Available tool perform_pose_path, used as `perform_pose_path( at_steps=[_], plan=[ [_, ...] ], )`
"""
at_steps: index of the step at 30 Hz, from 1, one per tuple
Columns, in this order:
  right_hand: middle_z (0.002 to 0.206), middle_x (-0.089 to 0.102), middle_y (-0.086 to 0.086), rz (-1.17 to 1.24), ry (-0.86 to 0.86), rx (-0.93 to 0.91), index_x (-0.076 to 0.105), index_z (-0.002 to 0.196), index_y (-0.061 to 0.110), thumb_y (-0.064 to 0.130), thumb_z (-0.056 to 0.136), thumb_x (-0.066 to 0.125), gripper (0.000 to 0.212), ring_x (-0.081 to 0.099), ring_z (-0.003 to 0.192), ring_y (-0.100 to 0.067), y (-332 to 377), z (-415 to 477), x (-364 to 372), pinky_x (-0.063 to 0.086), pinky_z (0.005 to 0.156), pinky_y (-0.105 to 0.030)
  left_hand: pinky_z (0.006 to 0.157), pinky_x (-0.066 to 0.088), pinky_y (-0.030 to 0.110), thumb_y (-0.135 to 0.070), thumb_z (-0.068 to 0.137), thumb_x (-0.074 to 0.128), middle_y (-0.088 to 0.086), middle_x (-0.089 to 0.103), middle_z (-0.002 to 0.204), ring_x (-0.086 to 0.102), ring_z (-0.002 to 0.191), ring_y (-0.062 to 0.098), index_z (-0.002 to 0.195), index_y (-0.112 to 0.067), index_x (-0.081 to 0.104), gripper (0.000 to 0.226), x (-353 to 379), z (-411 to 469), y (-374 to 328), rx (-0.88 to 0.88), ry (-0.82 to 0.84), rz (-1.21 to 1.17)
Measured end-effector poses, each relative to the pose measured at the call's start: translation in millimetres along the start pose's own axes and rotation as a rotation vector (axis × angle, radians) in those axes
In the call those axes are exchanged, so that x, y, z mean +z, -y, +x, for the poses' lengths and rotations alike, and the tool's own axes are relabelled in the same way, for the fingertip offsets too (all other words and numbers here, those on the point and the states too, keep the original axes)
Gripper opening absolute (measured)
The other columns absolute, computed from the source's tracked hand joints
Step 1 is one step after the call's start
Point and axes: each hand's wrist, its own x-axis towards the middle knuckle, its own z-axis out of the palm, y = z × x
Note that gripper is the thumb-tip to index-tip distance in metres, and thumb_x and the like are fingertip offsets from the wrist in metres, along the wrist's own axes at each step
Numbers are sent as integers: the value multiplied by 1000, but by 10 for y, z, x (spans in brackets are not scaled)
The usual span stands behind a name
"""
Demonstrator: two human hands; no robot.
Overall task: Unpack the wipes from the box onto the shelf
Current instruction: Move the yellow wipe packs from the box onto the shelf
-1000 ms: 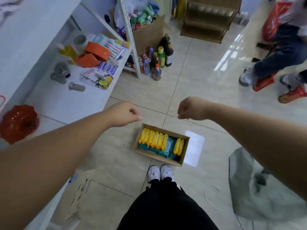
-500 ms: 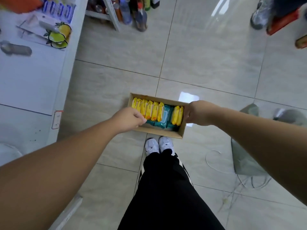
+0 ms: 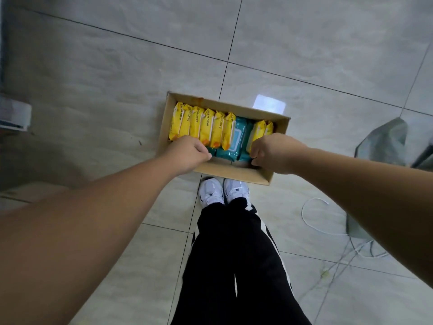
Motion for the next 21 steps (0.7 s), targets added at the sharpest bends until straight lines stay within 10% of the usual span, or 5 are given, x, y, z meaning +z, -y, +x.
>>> perform_pose_path(
  at_steps=[13, 21],
  plan=[
    [115, 68, 2, -191, -72, -60, 63, 120, 35, 41, 93, 63, 27, 63, 107, -25, -249, 1575, 419, 56, 85, -40, 106, 49, 41, -35, 84, 79, 6, 68, 128, 63, 117, 23, 127, -13, 69, 50, 637, 1405, 689, -91, -75, -138],
    [124, 66, -4, -424, -188, -138, 47, 142, 37, 38, 95, 62, 49, 64, 112, -32, -270, 2214, 445, 55, 81, -37, 93, 54, 41, -46, 84, 75, 2, 75, 103, 65, 100, 23, 105, -21, 79, 33, 918, 1873, 949, -43, -128, -22]
  ],
)
